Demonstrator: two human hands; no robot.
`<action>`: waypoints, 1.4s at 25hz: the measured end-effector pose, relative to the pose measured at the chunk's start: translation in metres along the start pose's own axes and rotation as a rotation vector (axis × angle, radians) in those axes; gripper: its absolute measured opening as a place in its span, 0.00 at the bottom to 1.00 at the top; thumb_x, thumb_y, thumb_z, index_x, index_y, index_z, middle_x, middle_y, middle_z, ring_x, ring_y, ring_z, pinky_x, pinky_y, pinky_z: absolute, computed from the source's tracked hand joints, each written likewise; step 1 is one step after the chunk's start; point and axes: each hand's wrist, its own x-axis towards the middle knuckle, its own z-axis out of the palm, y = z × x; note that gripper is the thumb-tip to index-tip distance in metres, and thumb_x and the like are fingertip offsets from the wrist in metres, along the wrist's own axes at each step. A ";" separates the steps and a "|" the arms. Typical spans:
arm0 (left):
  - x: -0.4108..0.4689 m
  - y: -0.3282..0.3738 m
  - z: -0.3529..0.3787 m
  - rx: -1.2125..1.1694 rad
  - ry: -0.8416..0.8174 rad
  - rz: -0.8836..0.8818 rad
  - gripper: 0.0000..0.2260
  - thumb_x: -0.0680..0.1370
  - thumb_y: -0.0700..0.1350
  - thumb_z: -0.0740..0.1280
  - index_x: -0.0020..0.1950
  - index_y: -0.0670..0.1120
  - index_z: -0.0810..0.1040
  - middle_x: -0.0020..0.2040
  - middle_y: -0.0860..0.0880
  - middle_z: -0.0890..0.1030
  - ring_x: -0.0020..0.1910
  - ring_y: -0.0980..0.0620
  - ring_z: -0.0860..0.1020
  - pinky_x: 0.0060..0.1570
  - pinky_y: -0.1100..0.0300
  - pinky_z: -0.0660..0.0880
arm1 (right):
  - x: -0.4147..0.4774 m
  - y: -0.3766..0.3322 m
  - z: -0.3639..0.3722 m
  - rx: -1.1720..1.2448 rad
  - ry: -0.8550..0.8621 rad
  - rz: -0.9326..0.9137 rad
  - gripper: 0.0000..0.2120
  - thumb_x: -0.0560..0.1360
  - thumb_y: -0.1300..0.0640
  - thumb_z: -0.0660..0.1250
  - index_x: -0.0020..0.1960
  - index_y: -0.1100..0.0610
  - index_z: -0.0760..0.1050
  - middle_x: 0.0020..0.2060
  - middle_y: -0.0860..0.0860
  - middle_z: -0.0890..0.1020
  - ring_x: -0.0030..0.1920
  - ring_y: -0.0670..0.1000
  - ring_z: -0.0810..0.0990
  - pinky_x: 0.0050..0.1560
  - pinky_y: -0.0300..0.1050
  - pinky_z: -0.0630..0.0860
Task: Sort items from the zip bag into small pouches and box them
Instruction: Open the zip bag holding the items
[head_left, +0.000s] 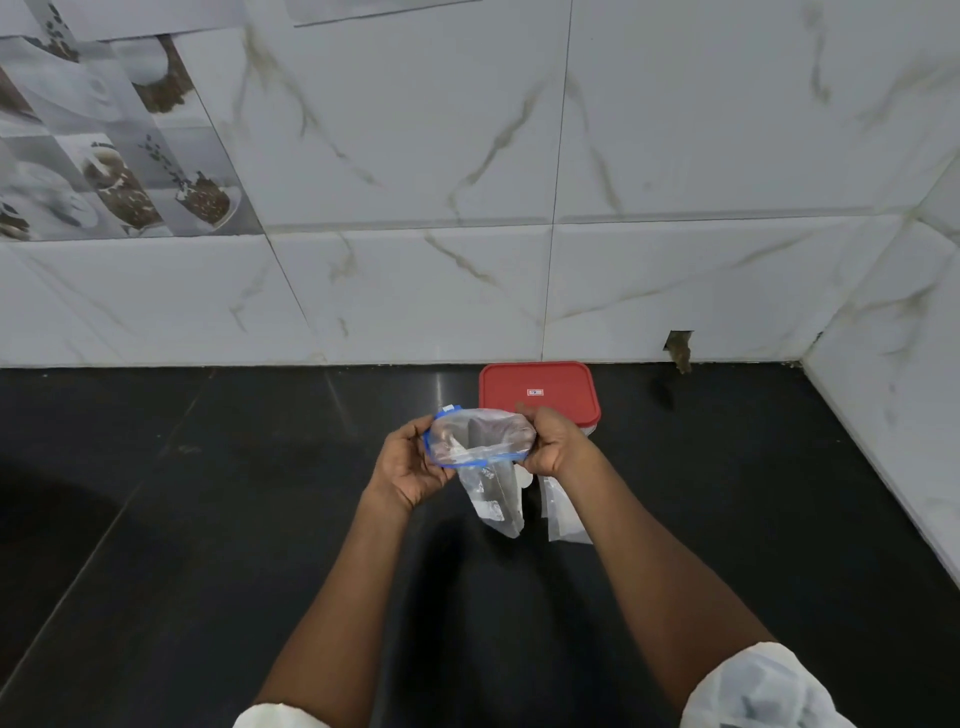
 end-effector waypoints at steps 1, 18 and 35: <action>-0.001 -0.003 0.000 -0.046 0.006 0.028 0.13 0.73 0.42 0.65 0.47 0.37 0.87 0.44 0.42 0.86 0.41 0.45 0.85 0.46 0.48 0.83 | -0.004 0.002 0.001 0.048 -0.032 -0.002 0.18 0.81 0.52 0.62 0.58 0.67 0.76 0.38 0.59 0.82 0.32 0.55 0.82 0.32 0.47 0.81; -0.015 -0.032 -0.031 -0.233 0.225 -0.048 0.22 0.78 0.55 0.60 0.57 0.37 0.77 0.51 0.35 0.82 0.52 0.38 0.80 0.52 0.41 0.75 | 0.002 0.051 0.000 0.259 -0.017 -0.026 0.12 0.83 0.58 0.55 0.55 0.62 0.76 0.44 0.58 0.81 0.45 0.55 0.80 0.50 0.51 0.76; -0.024 -0.014 0.001 1.447 0.670 0.496 0.16 0.78 0.39 0.66 0.64 0.38 0.69 0.64 0.38 0.72 0.57 0.34 0.77 0.53 0.48 0.74 | -0.001 0.052 0.006 -1.274 0.492 -0.780 0.20 0.74 0.73 0.61 0.62 0.58 0.67 0.58 0.58 0.68 0.44 0.57 0.77 0.47 0.53 0.79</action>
